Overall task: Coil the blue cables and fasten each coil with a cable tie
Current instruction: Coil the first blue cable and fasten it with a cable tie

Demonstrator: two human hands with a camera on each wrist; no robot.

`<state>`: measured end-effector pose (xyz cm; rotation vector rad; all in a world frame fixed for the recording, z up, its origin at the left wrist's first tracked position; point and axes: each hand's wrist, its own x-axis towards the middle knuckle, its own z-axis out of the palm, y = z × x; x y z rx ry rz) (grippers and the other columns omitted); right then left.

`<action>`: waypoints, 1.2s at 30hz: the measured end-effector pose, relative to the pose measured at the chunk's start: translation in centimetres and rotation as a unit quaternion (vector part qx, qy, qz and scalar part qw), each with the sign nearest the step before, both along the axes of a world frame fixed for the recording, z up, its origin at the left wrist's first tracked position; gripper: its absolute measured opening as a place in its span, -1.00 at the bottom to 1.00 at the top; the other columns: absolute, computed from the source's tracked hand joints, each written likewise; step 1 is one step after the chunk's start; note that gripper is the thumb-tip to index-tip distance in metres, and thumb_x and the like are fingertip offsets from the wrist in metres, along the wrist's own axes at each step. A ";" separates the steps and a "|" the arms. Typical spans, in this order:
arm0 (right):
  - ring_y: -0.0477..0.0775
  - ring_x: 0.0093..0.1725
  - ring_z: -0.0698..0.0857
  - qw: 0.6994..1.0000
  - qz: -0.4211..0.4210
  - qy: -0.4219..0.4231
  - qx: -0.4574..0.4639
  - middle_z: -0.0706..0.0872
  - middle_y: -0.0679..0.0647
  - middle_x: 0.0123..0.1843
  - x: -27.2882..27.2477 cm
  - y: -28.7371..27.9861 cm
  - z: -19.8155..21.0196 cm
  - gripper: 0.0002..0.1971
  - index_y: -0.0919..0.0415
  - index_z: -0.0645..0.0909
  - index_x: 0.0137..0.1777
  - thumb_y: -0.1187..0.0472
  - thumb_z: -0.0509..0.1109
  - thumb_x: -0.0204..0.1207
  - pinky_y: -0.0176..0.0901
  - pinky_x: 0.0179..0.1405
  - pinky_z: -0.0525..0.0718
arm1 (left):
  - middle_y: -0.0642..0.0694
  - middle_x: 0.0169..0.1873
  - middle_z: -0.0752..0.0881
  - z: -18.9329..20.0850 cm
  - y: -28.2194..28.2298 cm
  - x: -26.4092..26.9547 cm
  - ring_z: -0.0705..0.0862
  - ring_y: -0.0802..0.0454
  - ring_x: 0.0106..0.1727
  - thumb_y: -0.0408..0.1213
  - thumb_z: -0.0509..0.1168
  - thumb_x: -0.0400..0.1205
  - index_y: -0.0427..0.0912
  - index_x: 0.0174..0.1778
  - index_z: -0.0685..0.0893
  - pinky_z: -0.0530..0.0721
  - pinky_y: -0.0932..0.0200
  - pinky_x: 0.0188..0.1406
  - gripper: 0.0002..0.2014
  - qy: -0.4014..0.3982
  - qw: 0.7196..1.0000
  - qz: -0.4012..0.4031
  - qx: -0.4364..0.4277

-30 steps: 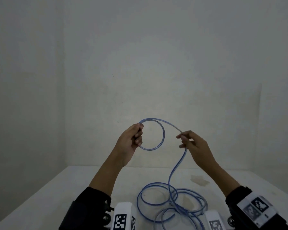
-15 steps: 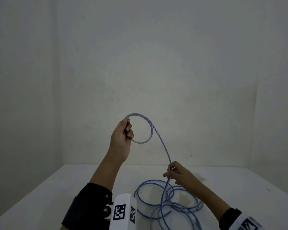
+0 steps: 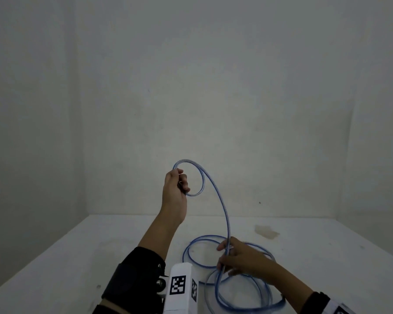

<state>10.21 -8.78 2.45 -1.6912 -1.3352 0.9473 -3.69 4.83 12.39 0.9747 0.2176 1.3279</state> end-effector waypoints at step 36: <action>0.16 -0.11 0.81 0.986 0.102 0.079 0.106 0.81 0.20 -0.08 -0.5 -3.2 3.0 -0.79 0.33 0.62 0.11 0.53 0.36 0.53 -0.10 -0.14 0.79 | -0.25 0.07 0.75 -5.1 -0.2 3.2 0.83 0.04 -0.19 -0.26 0.03 0.77 -0.25 -0.03 0.40 0.78 0.23 -0.27 -0.85 -0.035 0.981 -0.165 -0.097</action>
